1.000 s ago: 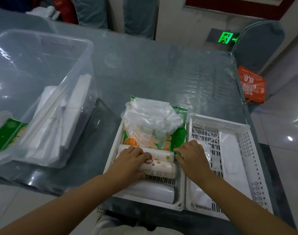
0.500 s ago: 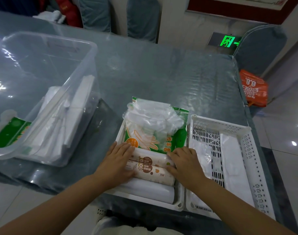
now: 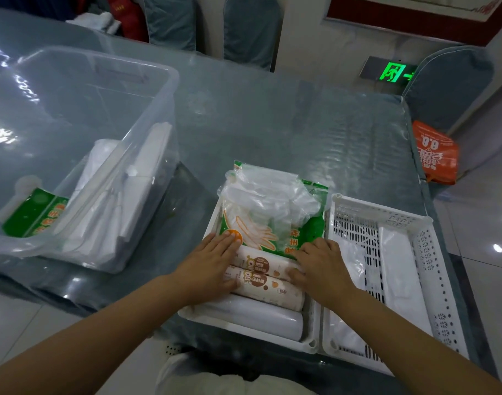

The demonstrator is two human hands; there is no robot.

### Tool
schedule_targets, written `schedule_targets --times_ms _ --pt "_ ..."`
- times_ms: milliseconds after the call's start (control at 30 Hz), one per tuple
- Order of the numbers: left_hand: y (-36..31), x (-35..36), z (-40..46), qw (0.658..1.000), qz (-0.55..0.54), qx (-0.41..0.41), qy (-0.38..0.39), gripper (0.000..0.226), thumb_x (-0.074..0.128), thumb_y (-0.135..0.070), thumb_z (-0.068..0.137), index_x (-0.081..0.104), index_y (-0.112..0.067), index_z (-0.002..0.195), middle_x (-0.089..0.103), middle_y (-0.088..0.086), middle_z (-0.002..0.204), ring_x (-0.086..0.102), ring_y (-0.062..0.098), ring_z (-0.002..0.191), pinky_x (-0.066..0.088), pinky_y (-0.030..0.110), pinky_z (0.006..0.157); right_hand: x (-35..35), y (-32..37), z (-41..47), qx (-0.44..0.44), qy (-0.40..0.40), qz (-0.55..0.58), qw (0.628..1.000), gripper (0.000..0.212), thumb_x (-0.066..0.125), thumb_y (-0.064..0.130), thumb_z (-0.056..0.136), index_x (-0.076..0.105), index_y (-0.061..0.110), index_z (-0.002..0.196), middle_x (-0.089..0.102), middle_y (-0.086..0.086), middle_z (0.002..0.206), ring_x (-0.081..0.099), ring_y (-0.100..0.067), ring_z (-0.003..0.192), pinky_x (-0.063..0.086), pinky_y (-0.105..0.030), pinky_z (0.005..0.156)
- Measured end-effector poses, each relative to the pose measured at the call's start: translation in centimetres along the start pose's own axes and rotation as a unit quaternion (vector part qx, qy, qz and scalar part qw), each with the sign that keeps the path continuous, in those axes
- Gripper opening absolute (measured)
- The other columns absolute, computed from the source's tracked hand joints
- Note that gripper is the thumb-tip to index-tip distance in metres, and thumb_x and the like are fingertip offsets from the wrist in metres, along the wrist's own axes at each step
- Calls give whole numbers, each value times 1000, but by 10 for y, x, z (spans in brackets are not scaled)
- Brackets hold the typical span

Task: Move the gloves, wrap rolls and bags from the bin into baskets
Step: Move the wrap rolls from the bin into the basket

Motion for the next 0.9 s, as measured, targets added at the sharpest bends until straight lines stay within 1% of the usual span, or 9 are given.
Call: schedule_targets --times_ms 100,200,267,333,433,567,767,833,900 --pt "-2 -23 -7 999 -13 6 -29 79 41 -55 88 3 -22 148 0 -1 159 -9 11 144 -13 31 114 -29 10 3 1 -117 35 993 15 65 31 79 67 16 78 63 0 73 53 -24 72 39 -36 70" --pt "-3 -71 -21 995 -6 13 -98 66 46 -48 88 24 -23 145 15 1 157 9 16 144 -6 30 113 -56 31 18 -22 -181 77 980 11 66 17 80 66 11 70 63 -5 66 55 -27 65 44 -36 62" --pt "1 -110 -35 989 -2 12 -148 61 50 -46 87 35 -23 141 24 1 155 17 18 143 -4 29 109 -77 51 33 -50 -212 104 970 15 62 15 83 68 9 71 65 -7 65 55 -27 62 46 -35 58" --pt "11 -151 -53 979 7 6 -201 55 55 -44 85 46 -23 135 37 1 149 30 20 138 9 31 109 -101 75 50 -75 -235 123 961 20 55 18 85 70 9 75 67 -7 68 56 -26 63 46 -35 60" --pt "46 -206 -86 964 20 -13 -263 46 60 -40 80 58 -22 123 53 2 137 50 24 124 36 36 103 -137 118 79 -108 -268 138 948 12 61 16 84 71 11 81 70 -5 73 59 -25 68 42 -35 71" --pt "129 -253 -132 949 16 -79 -306 40 61 -34 84 58 -21 122 53 4 137 52 30 121 39 44 101 -186 179 125 -127 -316 160 927 7 66 15 82 73 14 84 72 -2 78 61 -20 72 35 -28 76" --pt "284 -269 -185 937 18 -205 -281 40 65 -26 81 60 -17 120 53 8 136 50 33 121 37 46 101 -226 288 210 -176 -322 195 909 9 64 13 82 73 11 82 73 -3 78 63 -23 72 47 -39 71" --pt "322 -271 -192 941 23 -213 -262 41 63 -28 82 59 -17 122 52 7 137 47 31 124 34 45 103 -222 323 246 -175 -290 197 920 9 63 13 81 72 13 79 72 -2 75 62 -24 71 46 -40 72" --pt "350 -272 -193 948 34 -203 -244 41 62 -29 83 58 -17 122 51 7 138 46 31 125 34 45 103 -203 353 288 -169 -212 184 945 12 61 14 82 72 15 82 72 -2 79 62 -26 77 45 -41 77"
Point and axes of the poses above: each hand's wrist, its own z-axis towards the middle knuckle, its own x-axis out of the palm, y = z × x, the point moved 9 cm from there along z, towards the middle knuckle
